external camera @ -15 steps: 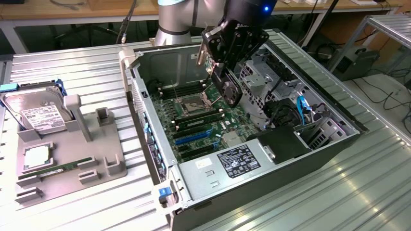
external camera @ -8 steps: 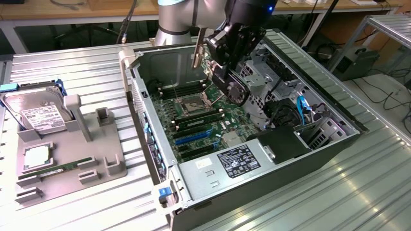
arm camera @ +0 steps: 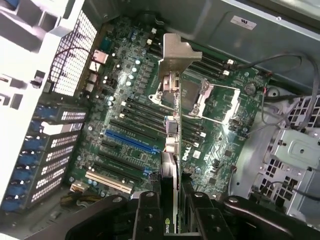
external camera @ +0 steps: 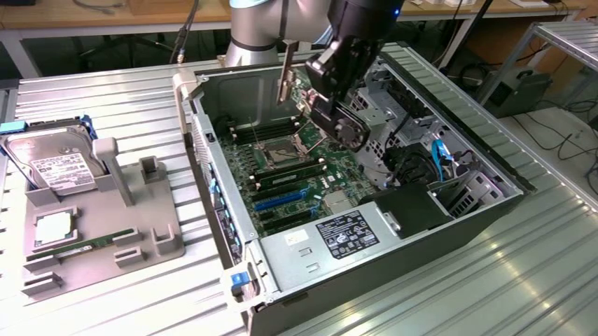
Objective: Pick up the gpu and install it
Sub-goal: 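Insert the gpu into the slot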
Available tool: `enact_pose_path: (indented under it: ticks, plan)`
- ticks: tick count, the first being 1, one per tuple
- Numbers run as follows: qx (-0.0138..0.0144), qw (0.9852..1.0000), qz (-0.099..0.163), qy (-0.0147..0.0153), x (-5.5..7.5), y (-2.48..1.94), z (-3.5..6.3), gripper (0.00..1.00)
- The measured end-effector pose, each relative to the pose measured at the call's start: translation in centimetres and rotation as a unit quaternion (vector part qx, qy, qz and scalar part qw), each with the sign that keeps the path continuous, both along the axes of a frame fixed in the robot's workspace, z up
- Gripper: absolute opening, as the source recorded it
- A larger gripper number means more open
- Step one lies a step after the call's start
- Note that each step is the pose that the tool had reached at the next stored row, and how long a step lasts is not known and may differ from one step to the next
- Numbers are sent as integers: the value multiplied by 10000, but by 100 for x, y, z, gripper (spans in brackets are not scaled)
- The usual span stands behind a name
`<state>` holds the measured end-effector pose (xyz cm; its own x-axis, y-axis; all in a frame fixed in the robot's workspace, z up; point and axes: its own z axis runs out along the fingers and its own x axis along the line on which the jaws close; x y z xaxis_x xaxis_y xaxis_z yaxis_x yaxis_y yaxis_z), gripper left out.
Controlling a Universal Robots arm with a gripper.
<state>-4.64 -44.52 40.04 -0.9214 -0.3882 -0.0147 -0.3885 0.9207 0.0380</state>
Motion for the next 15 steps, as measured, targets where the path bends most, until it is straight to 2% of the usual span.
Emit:
enact_pose_path:
  ticks: [4,8,11,15]
  plan:
    - [0,9995,298,-67,0,0,-4,26]
    - [0,9982,591,-132,0,0,-7,26]
    - [1,9959,882,-195,0,0,-11,26]
    - [1,9927,1180,-253,0,0,-16,26]
